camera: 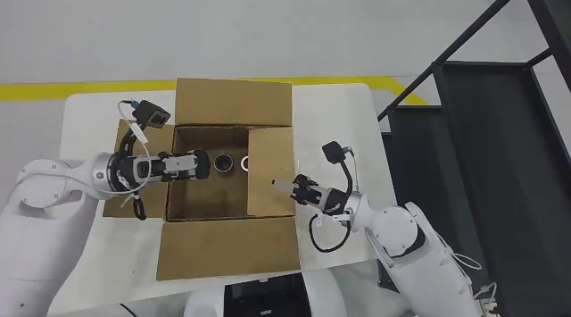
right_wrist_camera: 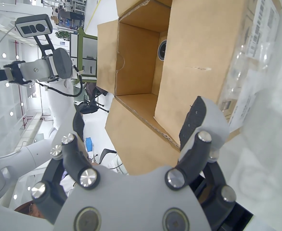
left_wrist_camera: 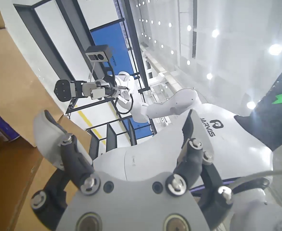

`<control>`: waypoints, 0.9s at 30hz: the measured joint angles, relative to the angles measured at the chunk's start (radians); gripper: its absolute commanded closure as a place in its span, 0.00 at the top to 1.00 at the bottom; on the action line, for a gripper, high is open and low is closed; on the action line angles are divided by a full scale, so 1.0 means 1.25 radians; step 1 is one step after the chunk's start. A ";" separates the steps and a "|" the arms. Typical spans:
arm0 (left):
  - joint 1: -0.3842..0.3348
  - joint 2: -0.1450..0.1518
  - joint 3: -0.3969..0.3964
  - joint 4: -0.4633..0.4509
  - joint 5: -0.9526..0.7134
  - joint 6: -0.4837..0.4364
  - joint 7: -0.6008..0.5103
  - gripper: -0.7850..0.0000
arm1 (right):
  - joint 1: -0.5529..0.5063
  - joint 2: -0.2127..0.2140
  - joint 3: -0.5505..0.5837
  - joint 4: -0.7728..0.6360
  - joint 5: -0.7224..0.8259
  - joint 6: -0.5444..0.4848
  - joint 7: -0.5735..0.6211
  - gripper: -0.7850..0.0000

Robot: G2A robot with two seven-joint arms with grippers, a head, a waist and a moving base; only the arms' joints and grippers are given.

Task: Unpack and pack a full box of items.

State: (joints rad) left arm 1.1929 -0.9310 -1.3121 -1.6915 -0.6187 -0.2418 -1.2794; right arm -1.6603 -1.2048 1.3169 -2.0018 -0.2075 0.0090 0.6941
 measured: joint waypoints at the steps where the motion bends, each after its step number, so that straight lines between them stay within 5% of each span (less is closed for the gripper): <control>1: -0.001 -0.002 0.014 -0.002 0.019 -0.005 0.005 1.00 | -0.003 0.001 0.001 0.000 -0.001 0.001 -0.001 1.00; 27: -0.124 -0.067 0.288 0.218 0.311 -0.133 0.193 1.00 | -0.095 0.022 0.105 -0.064 -0.003 0.002 -0.065 1.00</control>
State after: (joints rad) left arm 1.0381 -1.0145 -0.9524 -1.4185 -0.2301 -0.4079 -1.0383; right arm -1.7794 -1.1774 1.4478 -2.0823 -0.2108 0.0111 0.6122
